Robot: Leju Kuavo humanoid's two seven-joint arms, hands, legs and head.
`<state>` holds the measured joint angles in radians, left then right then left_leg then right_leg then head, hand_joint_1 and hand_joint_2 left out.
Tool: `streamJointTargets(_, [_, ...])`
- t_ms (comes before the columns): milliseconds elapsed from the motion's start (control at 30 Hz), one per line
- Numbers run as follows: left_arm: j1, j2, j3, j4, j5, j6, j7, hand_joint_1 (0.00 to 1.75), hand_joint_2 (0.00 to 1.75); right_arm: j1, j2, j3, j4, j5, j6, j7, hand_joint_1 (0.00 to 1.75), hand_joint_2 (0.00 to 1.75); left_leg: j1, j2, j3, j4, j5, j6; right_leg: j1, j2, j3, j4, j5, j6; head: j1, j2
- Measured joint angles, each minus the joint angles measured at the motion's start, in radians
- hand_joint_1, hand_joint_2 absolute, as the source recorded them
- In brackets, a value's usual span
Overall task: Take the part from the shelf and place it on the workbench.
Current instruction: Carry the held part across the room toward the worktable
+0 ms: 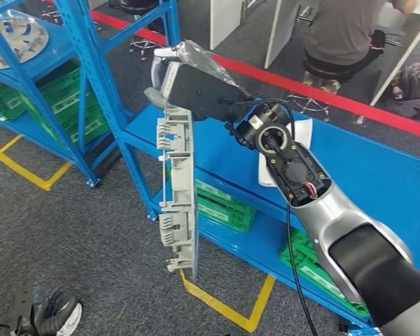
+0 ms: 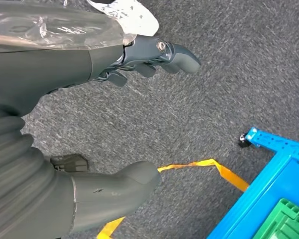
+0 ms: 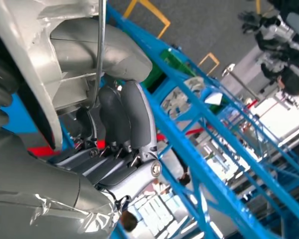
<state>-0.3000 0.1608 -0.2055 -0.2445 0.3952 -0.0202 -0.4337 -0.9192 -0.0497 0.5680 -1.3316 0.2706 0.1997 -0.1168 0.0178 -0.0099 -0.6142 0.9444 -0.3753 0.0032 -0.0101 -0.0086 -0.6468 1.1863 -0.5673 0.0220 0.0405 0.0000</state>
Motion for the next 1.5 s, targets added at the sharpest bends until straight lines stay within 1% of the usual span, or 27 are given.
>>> streamJointTargets(33, [0.001,-0.001,0.0,0.0,0.0,0.0,0.0,0.0,1.75,0.002,0.0,0.0,0.001,0.0,0.0,0.0,1.75,1.75,-0.001,-0.009,0.0,0.0,0.0,0.001,0.0,0.004,-0.03,0.06,-0.018,0.001,0.003,0.0])
streamJointTargets(67, [0.001,-0.002,0.0,0.0,0.0,0.0,0.0,0.0,1.75,0.004,0.0,0.0,0.003,0.0,0.0,0.0,1.75,1.75,-0.002,-0.018,0.001,0.001,-0.001,0.002,0.0,0.005,-0.046,0.089,-0.019,0.001,0.005,0.0])
streamJointTargets(100, [0.002,-0.002,0.0,0.0,0.0,0.0,0.0,0.0,1.75,0.006,-0.001,0.0,0.004,0.0,0.0,0.0,1.75,1.75,-0.002,-0.028,0.001,0.001,-0.001,0.002,0.0,0.006,-0.044,0.077,0.0,0.0,0.007,0.0])
streamJointTargets(133, [0.002,-0.002,0.001,0.0,0.0,0.0,0.0,0.0,1.75,0.006,-0.001,0.0,0.005,0.0,0.0,0.0,1.75,1.75,-0.002,-0.038,0.002,0.003,-0.001,0.001,0.0,0.009,-0.024,0.028,0.035,-0.002,0.01,0.0])
streamJointTargets(200, [0.001,-0.003,0.002,0.0,0.0,0.0,0.0,0.0,1.75,0.005,-0.001,0.0,0.006,0.0,-0.001,0.0,1.75,1.75,-0.002,-0.056,0.0,0.007,-0.003,-0.003,-0.002,0.043,0.036,-0.115,0.109,-0.01,0.016,0.0])
streamJointTargets(267, [0.001,-0.004,0.004,0.0,0.0,0.0,0.0,0.0,1.75,0.004,-0.001,0.0,0.007,0.0,-0.002,0.0,1.75,1.75,-0.001,-0.073,-0.009,0.011,-0.001,-0.013,-0.002,0.072,0.075,-0.201,0.136,-0.016,0.017,0.0])
streamJointTargets(333, [0.004,-0.004,0.004,0.0,0.0,0.0,0.0,0.0,1.75,0.004,-0.001,0.0,0.007,0.0,-0.002,0.0,1.75,1.75,0.002,-0.089,-0.017,0.009,0.005,-0.026,-0.003,0.063,0.084,-0.218,0.134,-0.023,0.017,0.0])
streamJointTargets(367, [0.006,-0.004,0.004,0.0,0.0,0.0,0.0,0.0,1.75,0.004,0.0,0.0,0.007,0.001,-0.002,0.0,1.75,1.75,0.002,-0.086,-0.019,0.01,0.004,-0.032,-0.004,0.054,0.087,-0.223,0.138,-0.028,0.017,0.0])
streamJointTargets(433, [0.005,-0.002,0.005,0.0,0.0,0.0,0.0,0.0,1.75,0.002,0.0,0.001,0.007,0.0,-0.003,0.0,1.75,1.75,0.0,-0.053,-0.045,0.063,-0.028,-0.042,-0.009,0.034,0.096,-0.236,0.144,-0.04,0.006,0.0])
streamJointTargets(500, [0.002,-0.001,0.005,0.0,0.0,0.001,0.0,0.0,1.75,0.0,0.0,0.001,0.007,0.0,-0.003,0.0,1.75,1.75,0.0,-0.013,-0.11,0.196,-0.088,-0.05,-0.006,0.014,0.098,-0.239,0.145,-0.045,-0.009,0.0])
streamJointTargets(567, [0.004,-0.002,0.005,0.0,0.0,0.001,0.0,0.0,1.75,0.001,0.0,0.002,0.008,0.001,-0.003,0.0,1.75,1.75,0.003,0.0,-0.162,0.296,-0.116,-0.056,-0.005,-0.006,0.098,-0.238,0.144,-0.045,-0.017,0.0])
streamJointTargets(600, [0.005,-0.003,0.005,0.0,0.0,0.001,0.0,0.0,1.75,0.001,0.0,0.002,0.008,0.001,-0.003,0.0,1.75,1.75,0.004,0.003,-0.159,0.289,-0.103,-0.057,-0.005,-0.014,0.097,-0.238,0.143,-0.044,-0.02,0.0])
streamJointTargets(633, [0.006,-0.002,0.005,0.0,0.0,0.001,0.0,0.0,1.75,0.001,0.0,0.002,0.008,0.001,-0.003,0.0,1.75,1.75,0.004,0.008,-0.136,0.243,-0.076,-0.058,-0.005,-0.022,0.098,-0.236,0.141,-0.042,-0.023,0.0])
streamJointTargets(733, [0.002,0.0,0.005,0.0,0.0,0.001,0.0,0.0,1.75,-0.001,0.0,0.002,0.008,0.001,-0.003,0.0,1.75,1.75,0.0,0.038,-0.03,0.047,-0.004,-0.05,-0.001,-0.041,0.097,-0.228,0.131,-0.029,-0.028,0.0])
streamJointTargets(767, [0.001,0.0,0.005,0.0,0.0,0.001,0.0,0.0,1.75,-0.001,0.0,0.001,0.008,0.0,-0.003,0.0,1.75,1.75,-0.004,0.041,-0.015,0.018,0.001,-0.042,0.002,-0.046,0.097,-0.226,0.128,-0.024,-0.026,0.0])
streamJointTargets(833, [0.003,0.0,0.005,0.0,0.0,0.002,0.0,0.0,1.75,-0.001,0.0,0.001,0.007,0.0,-0.003,0.001,1.75,1.75,-0.007,0.027,-0.014,0.012,-0.001,-0.025,0.004,-0.056,0.1,-0.228,0.124,-0.014,-0.02,0.0])
streamJointTargets(900, [0.005,0.0,0.005,0.0,0.0,0.002,-0.001,0.0,1.75,-0.001,0.0,0.001,0.007,-0.001,-0.003,0.002,1.75,1.75,-0.005,0.015,-0.011,0.01,0.0,-0.011,0.0,-0.049,0.096,-0.209,0.105,-0.004,-0.016,0.0])
streamJointTargets(933, [0.005,0.001,0.005,0.0,0.0,0.003,-0.001,0.0,1.75,-0.001,0.0,0.001,0.007,-0.001,-0.003,0.002,1.75,1.75,-0.004,0.009,-0.008,0.008,0.001,-0.005,-0.002,-0.036,0.08,-0.171,0.081,0.0,-0.013,0.0])
streamJointTargets(1033, [0.004,0.001,0.006,0.0,0.001,0.003,-0.002,0.0,1.75,0.003,0.0,0.001,0.007,-0.001,-0.003,0.003,1.75,1.75,-0.005,-0.01,-0.006,0.007,0.0,0.005,0.0,0.0,-0.017,0.04,-0.014,0.002,0.001,0.0])
streamJointTargets(1067, [0.004,0.0,0.006,0.0,0.001,0.003,-0.002,0.0,1.75,0.005,0.0,0.001,0.007,-0.001,-0.003,0.003,1.75,1.75,-0.007,-0.019,-0.006,0.008,-0.001,0.006,0.001,0.004,-0.041,0.085,-0.024,0.001,0.004,0.0])
streamJointTargets(1100, [0.005,0.0,0.006,0.0,0.001,0.003,-0.002,0.0,1.75,0.008,0.0,0.001,0.007,-0.001,-0.003,0.004,1.75,1.75,-0.009,-0.029,-0.005,0.008,-0.001,0.007,0.002,0.006,-0.046,0.088,-0.012,-0.003,0.007,0.0])
streamJointTargets(1167, [0.006,0.0,0.006,0.0,0.0,0.003,-0.002,0.0,1.75,0.009,-0.001,0.001,0.007,-0.001,-0.003,0.004,1.75,1.75,-0.012,-0.05,0.0,0.008,-0.002,0.006,0.005,0.019,-0.001,-0.022,0.063,-0.016,0.014,0.0])
streamJointTargets(1233, [0.004,-0.004,0.006,0.0,0.0,0.003,-0.001,0.0,1.75,0.009,-0.001,0.0,0.007,-0.001,-0.003,0.004,1.75,1.75,-0.011,-0.067,0.0,0.009,-0.001,0.004,0.008,0.057,0.06,-0.16,0.128,-0.034,0.014,0.0])
streamJointTargets(1300, [0.005,-0.006,0.006,0.0,0.0,0.002,-0.001,0.0,1.75,0.008,-0.001,0.0,0.007,-0.001,-0.003,0.004,1.75,1.75,-0.005,-0.082,-0.009,0.008,0.003,-0.006,0.012,0.075,0.085,-0.217,0.14,-0.043,0.014,0.0])
streamJointTargets(1367, [0.008,-0.005,0.006,0.0,-0.001,0.001,-0.001,0.0,1.75,0.008,-0.001,-0.001,0.006,0.0,-0.003,0.004,1.75,1.75,-0.001,-0.092,-0.014,0.004,0.008,-0.018,0.012,0.058,0.095,-0.235,0.143,-0.044,0.021,0.0])
streamJointTargets(1433, [0.008,-0.003,0.006,0.0,-0.002,0.001,-0.001,0.0,1.75,0.007,0.0,-0.001,0.006,0.0,-0.003,0.004,1.75,1.75,-0.005,-0.06,-0.031,0.037,-0.014,-0.027,0.006,0.038,0.107,-0.253,0.152,-0.046,0.018,0.0])
streamJointTargets(1500, [0.004,-0.001,0.006,0.0,-0.004,-0.001,-0.001,0.0,1.75,0.006,0.0,-0.001,0.006,0.0,-0.003,0.005,1.75,1.75,-0.006,-0.016,-0.088,0.156,-0.074,-0.037,0.003,0.017,0.113,-0.261,0.155,-0.048,0.004,0.0])
